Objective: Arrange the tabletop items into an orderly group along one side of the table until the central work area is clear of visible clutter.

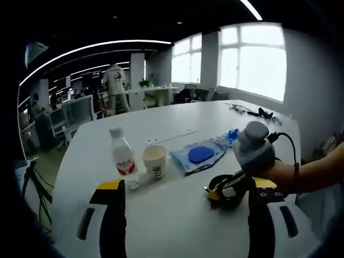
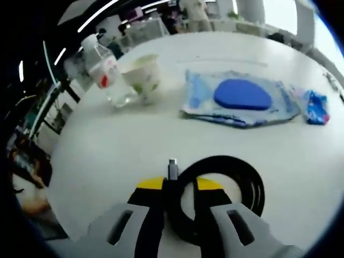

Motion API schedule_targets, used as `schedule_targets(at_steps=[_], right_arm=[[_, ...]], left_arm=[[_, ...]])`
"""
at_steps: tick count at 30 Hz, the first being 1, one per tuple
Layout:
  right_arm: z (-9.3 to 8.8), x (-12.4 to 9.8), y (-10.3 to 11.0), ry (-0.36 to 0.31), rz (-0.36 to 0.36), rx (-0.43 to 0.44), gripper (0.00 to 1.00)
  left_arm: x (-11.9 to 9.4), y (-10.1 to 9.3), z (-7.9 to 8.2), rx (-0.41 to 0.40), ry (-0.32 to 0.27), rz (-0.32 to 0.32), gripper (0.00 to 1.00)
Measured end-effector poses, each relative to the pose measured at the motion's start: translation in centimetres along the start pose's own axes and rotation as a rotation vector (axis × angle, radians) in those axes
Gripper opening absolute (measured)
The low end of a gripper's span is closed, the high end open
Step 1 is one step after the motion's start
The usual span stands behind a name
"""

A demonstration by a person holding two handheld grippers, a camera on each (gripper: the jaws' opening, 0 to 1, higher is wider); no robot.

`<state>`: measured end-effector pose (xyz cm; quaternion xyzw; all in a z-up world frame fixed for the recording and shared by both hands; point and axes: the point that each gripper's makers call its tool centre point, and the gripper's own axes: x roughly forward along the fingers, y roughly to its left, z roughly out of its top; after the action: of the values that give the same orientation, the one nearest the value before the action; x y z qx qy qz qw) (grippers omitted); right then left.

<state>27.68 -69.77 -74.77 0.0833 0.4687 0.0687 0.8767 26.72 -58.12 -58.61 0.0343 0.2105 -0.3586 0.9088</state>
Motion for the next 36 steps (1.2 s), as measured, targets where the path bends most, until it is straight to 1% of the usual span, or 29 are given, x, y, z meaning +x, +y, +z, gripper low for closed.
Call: schedule_targets(at_steps=[1, 2, 4, 6, 9, 14, 17, 22, 28, 31, 33, 36], right_arm=[[0.0, -0.1, -0.2, 0.004, -0.008, 0.037, 0.15], [0.1, -0.1, -0.3, 0.005, -0.012, 0.054, 0.15], [0.1, -0.1, -0.5, 0.008, -0.012, 0.05, 0.12], [0.0, -0.1, -0.3, 0.015, 0.004, 0.092, 0.1], [-0.1, -0.4, -0.2, 0.015, 0.002, 0.081, 0.09], [0.0, -0.6, -0.4, 0.001, 0.003, 0.104, 0.07], [0.4, -1.1, -0.3, -0.036, 0.007, 0.12, 0.06], [0.5, -1.6, -0.3, -0.037, 0.008, 0.116, 0.06], [0.9, -2.9, -0.6, -0.07, 0.01, 0.121, 0.05], [1.8, -3.9, -1.1, -0.115, 0.009, 0.156, 0.05], [2.2, -4.7, -1.4, -0.133, 0.01, 0.173, 0.05], [3.0, -5.6, -2.0, -0.169, 0.014, 0.211, 0.05]], left_arm=[[0.0, 0.0, 0.0, 0.008, -0.004, 0.004, 0.95], [-0.1, 0.2, 0.0, 0.028, 0.001, 0.013, 0.95], [-0.1, 0.2, -0.2, 0.029, 0.012, 0.013, 0.95], [-0.2, 0.1, -0.2, 0.024, 0.013, 0.004, 0.95], [-0.3, 0.1, -0.3, 0.024, 0.014, 0.002, 0.94], [-0.5, 0.1, -0.1, 0.031, 0.012, 0.003, 0.94], [-0.6, 0.2, 0.0, 0.037, 0.01, 0.006, 0.93], [-0.7, 0.5, -0.2, 0.038, 0.017, 0.009, 0.93], [-1.0, 0.5, -0.2, 0.042, 0.018, 0.012, 0.93], [-1.0, 0.6, -0.2, 0.044, 0.019, 0.016, 0.93], [-1.1, 0.5, -0.2, 0.038, 0.018, 0.015, 0.93], [-1.2, 0.2, 0.1, 0.038, -0.003, 0.003, 0.93]])
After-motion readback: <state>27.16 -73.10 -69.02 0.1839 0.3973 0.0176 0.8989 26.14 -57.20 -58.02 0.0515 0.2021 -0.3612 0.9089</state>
